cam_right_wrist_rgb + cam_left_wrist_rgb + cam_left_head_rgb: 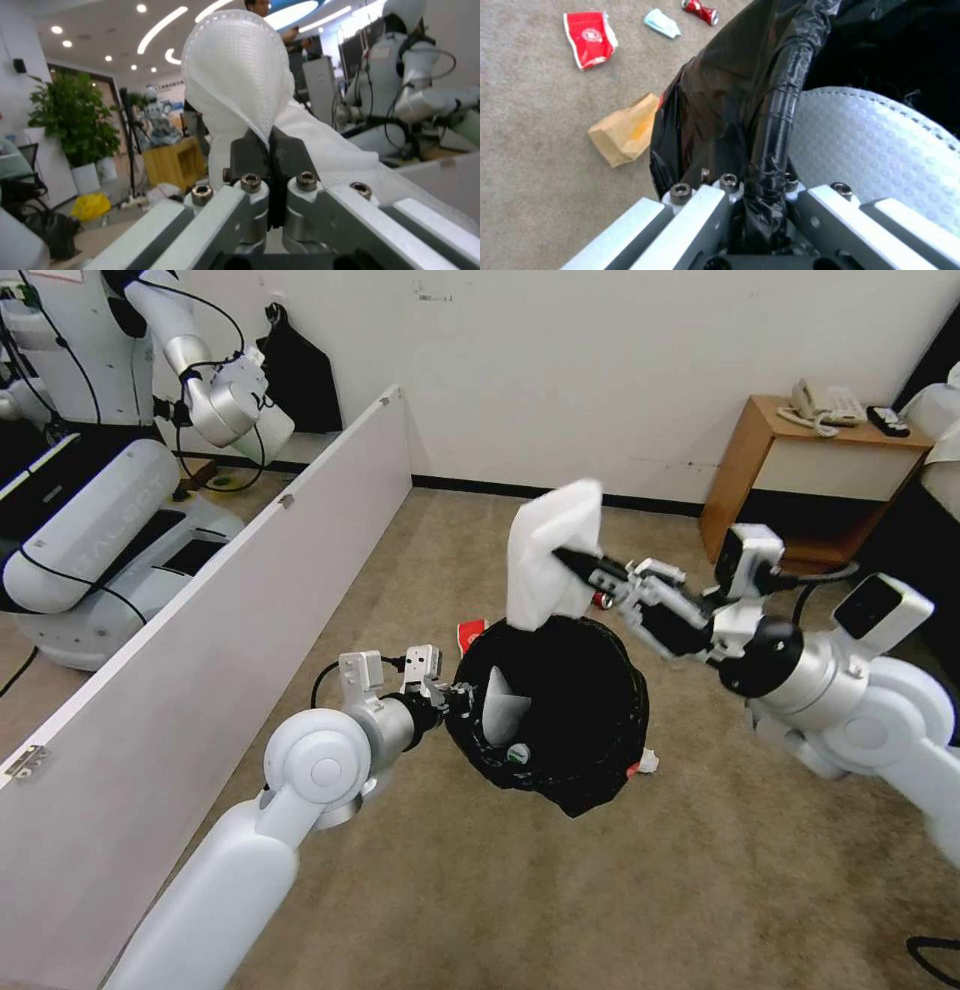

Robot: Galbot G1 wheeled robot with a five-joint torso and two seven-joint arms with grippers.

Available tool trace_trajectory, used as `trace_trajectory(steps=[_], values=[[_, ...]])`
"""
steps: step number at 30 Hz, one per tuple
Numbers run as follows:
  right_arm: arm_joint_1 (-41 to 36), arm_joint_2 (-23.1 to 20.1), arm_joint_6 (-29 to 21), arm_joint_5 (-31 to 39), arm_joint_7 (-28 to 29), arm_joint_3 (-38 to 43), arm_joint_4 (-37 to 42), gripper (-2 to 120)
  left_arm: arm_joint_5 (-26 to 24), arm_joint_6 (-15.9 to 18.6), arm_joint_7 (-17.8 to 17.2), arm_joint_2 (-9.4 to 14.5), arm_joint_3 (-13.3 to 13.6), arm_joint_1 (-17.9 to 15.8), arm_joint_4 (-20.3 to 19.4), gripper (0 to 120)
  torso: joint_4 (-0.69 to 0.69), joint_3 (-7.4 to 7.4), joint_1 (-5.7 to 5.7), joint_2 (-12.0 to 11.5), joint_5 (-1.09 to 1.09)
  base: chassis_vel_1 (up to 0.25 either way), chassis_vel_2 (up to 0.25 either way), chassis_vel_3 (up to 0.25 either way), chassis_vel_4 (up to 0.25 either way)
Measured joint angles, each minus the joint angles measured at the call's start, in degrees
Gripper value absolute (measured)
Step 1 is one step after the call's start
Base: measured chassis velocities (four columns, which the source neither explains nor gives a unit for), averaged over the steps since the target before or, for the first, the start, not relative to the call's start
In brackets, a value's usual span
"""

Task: Pick up the trash bin and place the garbage on the floor into it.

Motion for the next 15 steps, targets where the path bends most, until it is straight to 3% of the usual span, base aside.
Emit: trace_trajectory(steps=[15], values=[[-3.9,1.1,0.1,-6.6,-1.5,-2.2,-2.4,0,0.2,0.0,-1.2,0.1,-0.5,1.3,-1.1,0,0.00,0.00,0.00,0.0,0.00,0.000,0.000,0.000,0.000]])
